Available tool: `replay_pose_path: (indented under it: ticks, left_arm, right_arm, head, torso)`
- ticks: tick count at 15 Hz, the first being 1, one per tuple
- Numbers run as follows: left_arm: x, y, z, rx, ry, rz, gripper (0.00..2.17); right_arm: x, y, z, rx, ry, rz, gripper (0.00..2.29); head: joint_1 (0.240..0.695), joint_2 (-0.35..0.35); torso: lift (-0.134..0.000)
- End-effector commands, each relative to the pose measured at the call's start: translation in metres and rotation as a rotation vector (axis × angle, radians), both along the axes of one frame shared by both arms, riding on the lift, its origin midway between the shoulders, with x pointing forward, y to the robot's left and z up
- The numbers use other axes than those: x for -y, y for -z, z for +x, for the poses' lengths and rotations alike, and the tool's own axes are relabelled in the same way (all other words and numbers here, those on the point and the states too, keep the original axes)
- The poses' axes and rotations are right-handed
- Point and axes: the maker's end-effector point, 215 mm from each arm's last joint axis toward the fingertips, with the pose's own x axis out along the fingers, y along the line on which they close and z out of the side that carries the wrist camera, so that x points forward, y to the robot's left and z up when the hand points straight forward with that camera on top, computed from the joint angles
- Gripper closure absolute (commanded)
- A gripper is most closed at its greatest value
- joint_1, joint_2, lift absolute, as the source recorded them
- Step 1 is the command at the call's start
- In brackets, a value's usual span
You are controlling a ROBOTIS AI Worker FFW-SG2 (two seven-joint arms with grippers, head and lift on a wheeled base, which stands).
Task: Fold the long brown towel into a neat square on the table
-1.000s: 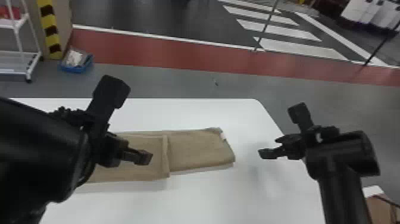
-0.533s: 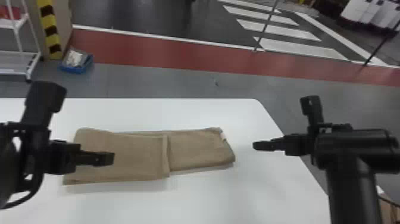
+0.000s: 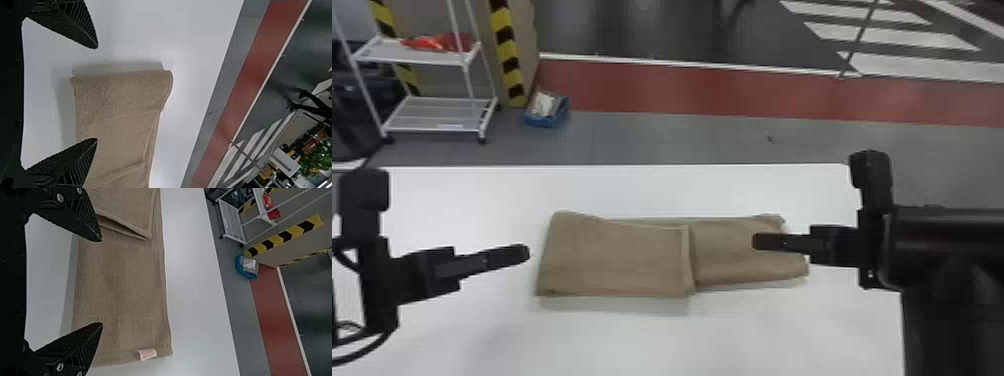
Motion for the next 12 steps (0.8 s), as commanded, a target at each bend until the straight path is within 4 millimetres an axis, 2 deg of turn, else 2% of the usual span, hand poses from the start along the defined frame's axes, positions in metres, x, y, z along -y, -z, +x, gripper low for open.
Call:
replay_pose_path:
  ticks: [1, 2, 3, 5, 9, 12]
  left_arm:
    - [-0.024, 0.002, -0.005, 0.015, -0.040, -0.023, 0.04]
    - [-0.036, 0.004, -0.007, 0.017, -0.051, -0.014, 0.04]
    - [-0.044, 0.004, -0.006, 0.032, -0.050, -0.006, 0.04]
    - [-0.057, 0.006, -0.008, 0.035, -0.061, -0.017, 0.04]
    - [-0.071, 0.003, -0.005, 0.061, -0.072, -0.025, 0.04]
    - [-0.071, 0.001, -0.006, 0.067, -0.068, -0.043, 0.04]
  right_arm:
    - [-0.044, 0.001, 0.005, -0.001, -0.051, 0.004, 0.15]
    - [-0.058, 0.004, 0.006, -0.010, -0.069, -0.003, 0.19]
    - [-0.063, 0.014, 0.005, -0.029, -0.078, -0.033, 0.21]
    - [-0.071, 0.035, 0.003, -0.077, -0.093, -0.084, 0.28]
    - [-0.062, 0.055, 0.009, -0.132, -0.072, -0.166, 0.29]
    - [-0.062, 0.052, 0.014, -0.124, -0.069, -0.170, 0.29]
  head:
    - [0.695, -0.077]
    - [0.695, -0.048]
    - [0.695, 0.001]
    - [0.695, 0.045]
    - [0.695, 0.087]
    - [0.695, 0.092]
  torso:
    - [-0.124]
    - [-0.124]
    - [-0.124]
    - [-0.124]
    - [-0.124]
    - [-0.124]
